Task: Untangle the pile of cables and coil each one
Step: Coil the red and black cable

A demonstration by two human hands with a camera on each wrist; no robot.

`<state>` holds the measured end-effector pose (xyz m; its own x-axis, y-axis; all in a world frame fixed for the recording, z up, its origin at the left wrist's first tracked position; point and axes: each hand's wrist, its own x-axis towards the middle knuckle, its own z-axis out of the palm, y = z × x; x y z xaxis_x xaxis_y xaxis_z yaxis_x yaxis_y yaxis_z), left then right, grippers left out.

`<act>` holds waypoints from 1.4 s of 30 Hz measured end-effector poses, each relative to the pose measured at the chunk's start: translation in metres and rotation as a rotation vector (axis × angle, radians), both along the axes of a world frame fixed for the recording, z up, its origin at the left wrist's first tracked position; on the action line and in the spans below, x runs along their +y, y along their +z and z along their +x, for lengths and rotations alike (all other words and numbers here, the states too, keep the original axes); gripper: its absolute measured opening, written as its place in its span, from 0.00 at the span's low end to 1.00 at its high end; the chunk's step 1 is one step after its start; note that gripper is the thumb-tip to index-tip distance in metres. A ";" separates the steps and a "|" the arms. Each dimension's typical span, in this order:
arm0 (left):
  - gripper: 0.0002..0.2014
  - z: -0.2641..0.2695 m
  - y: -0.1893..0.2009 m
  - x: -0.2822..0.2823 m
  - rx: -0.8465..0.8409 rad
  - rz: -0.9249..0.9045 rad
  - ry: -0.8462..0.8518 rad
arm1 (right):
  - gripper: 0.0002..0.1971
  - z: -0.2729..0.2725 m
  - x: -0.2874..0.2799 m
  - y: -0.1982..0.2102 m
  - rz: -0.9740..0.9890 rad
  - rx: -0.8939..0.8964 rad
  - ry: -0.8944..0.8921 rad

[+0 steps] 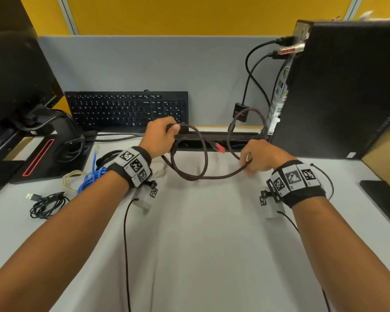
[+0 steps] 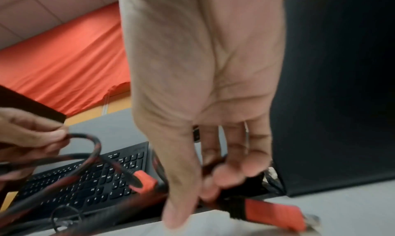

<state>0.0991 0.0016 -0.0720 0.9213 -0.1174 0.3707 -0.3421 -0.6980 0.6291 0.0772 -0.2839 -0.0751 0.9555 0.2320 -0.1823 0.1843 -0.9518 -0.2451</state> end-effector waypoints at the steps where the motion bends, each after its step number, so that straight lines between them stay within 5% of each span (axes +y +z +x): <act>1: 0.08 0.001 -0.002 0.005 0.032 -0.064 0.024 | 0.05 -0.001 -0.005 0.001 0.072 -0.036 0.024; 7: 0.09 -0.002 -0.013 0.026 0.226 -0.616 0.078 | 0.06 0.000 -0.026 0.010 0.398 -0.227 -0.054; 10: 0.10 -0.004 -0.013 0.031 0.176 -0.838 0.020 | 0.07 0.002 -0.021 0.014 0.326 -0.148 -0.019; 13: 0.12 -0.006 -0.005 0.030 0.135 -0.881 -0.063 | 0.09 -0.001 -0.010 0.020 0.226 0.027 0.098; 17: 0.11 -0.017 0.012 0.018 0.182 -0.858 -0.226 | 0.07 -0.008 0.015 0.025 0.477 -0.004 0.143; 22: 0.11 -0.027 0.030 -0.003 0.348 -1.020 -0.399 | 0.31 -0.006 0.058 0.026 0.617 -0.147 0.168; 25: 0.12 -0.028 0.038 -0.004 0.403 -1.156 -0.451 | 0.36 -0.004 0.068 0.021 0.543 -0.185 0.052; 27: 0.13 -0.028 0.039 -0.001 0.423 -1.216 -0.487 | 0.37 -0.006 0.072 0.012 0.507 -0.061 0.032; 30: 0.16 -0.026 0.039 0.005 0.448 -1.256 -0.499 | 0.27 -0.012 0.079 -0.004 0.523 0.100 0.135; 32: 0.20 -0.024 0.038 0.010 0.441 -1.268 -0.474 | 0.16 -0.013 0.075 -0.008 0.632 -0.022 0.141; 36: 0.21 -0.019 0.035 0.020 0.344 -1.225 -0.255 | 0.21 -0.012 0.055 0.001 0.664 -0.290 0.117; 42: 0.14 -0.021 0.036 0.007 0.222 -0.955 -0.127 | 0.20 -0.017 0.048 0.021 0.707 -0.306 0.167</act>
<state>0.0782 0.0082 -0.0362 0.9826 0.0377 0.1817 -0.1855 0.1696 0.9679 0.0601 -0.2359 -0.0536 0.8818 0.3396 0.3271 0.4678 -0.5430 -0.6974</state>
